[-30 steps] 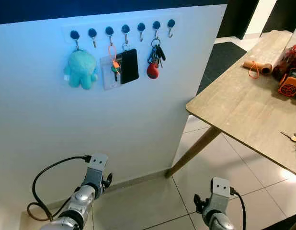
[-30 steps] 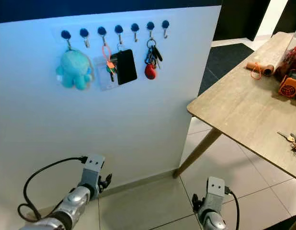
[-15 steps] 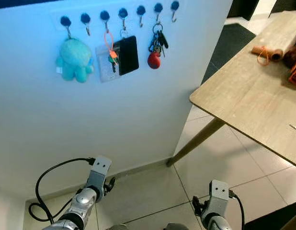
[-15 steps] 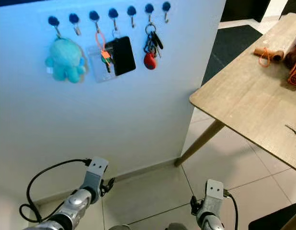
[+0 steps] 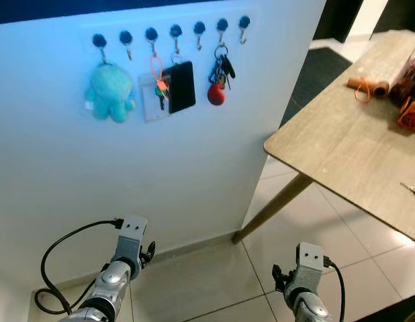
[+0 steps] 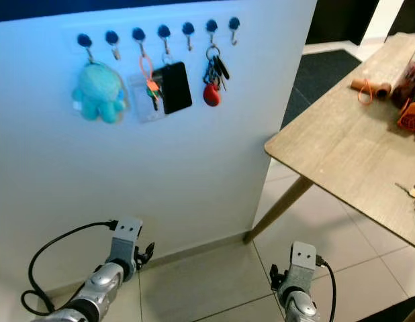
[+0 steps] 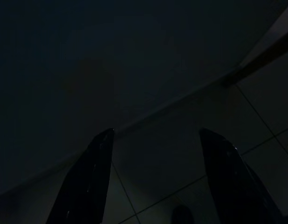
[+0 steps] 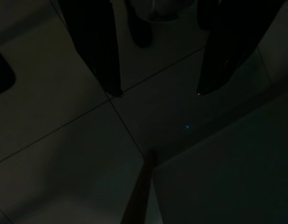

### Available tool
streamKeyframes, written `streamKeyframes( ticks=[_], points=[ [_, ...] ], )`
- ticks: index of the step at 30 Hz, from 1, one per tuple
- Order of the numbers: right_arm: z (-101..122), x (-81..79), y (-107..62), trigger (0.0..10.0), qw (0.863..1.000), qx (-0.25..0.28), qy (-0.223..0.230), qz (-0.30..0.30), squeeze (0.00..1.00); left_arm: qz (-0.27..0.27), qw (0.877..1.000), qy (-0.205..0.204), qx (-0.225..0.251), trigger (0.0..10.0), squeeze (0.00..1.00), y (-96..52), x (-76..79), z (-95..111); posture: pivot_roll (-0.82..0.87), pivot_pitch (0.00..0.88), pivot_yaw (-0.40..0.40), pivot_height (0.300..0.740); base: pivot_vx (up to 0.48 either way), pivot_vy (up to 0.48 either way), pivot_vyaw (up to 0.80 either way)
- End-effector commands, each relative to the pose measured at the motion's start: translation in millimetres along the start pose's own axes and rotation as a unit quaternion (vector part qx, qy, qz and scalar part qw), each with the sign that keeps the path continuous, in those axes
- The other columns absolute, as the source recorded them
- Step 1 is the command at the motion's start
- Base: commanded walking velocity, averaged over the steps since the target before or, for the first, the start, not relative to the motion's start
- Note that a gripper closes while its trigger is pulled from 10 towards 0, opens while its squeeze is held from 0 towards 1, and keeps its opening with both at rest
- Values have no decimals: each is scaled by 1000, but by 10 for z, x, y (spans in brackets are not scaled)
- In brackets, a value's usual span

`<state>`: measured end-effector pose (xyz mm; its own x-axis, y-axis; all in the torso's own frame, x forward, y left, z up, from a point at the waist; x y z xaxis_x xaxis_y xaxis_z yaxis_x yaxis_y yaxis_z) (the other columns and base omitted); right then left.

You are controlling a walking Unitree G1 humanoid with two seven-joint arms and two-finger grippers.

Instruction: Hang keys on a hook

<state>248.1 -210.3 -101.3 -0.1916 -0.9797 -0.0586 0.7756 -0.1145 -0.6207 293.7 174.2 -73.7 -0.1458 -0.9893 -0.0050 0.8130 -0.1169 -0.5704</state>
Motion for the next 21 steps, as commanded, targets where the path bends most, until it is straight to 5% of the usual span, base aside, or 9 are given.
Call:
streamKeyframes(
  ticks=[1, 13, 21],
  points=[
    [-38, 0, -3, 10000, 1000, -9, 5, -2, 0, 8, 1000, -3, -9, 10000, 0, -26, -55, -65, 40, 0, -6, 740, 0, 0, 0],
    [-114, -57, -29, 10000, 1000, -18, -9, 15, 0, 1, 1000, -18, -15, 10000, 0, -29, 67, -136, 39, 0, -27, 740, 0, 0, 0],
    [-150, -74, -38, 10000, 999, -24, -14, 20, 0, -2, 1000, -6, -17, 10000, 0, -33, 82, -150, 43, 0, -24, 740, 0, 0, -800]
  ],
)
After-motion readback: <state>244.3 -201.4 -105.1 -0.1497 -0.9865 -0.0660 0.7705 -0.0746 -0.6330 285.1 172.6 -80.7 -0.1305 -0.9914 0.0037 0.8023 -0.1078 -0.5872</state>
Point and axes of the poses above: a point about 5 cm out from each wrist's last joint towards the gripper, its own y axis pointing out of the wrist towards the gripper, its own z axis along the axis of the wrist's last joint, x = y × z, the point moved 6 cm from there along y, pointing out of the wrist towards the gripper, and after that the axes turned 4 degrees about -y, right-handed, at the moved point
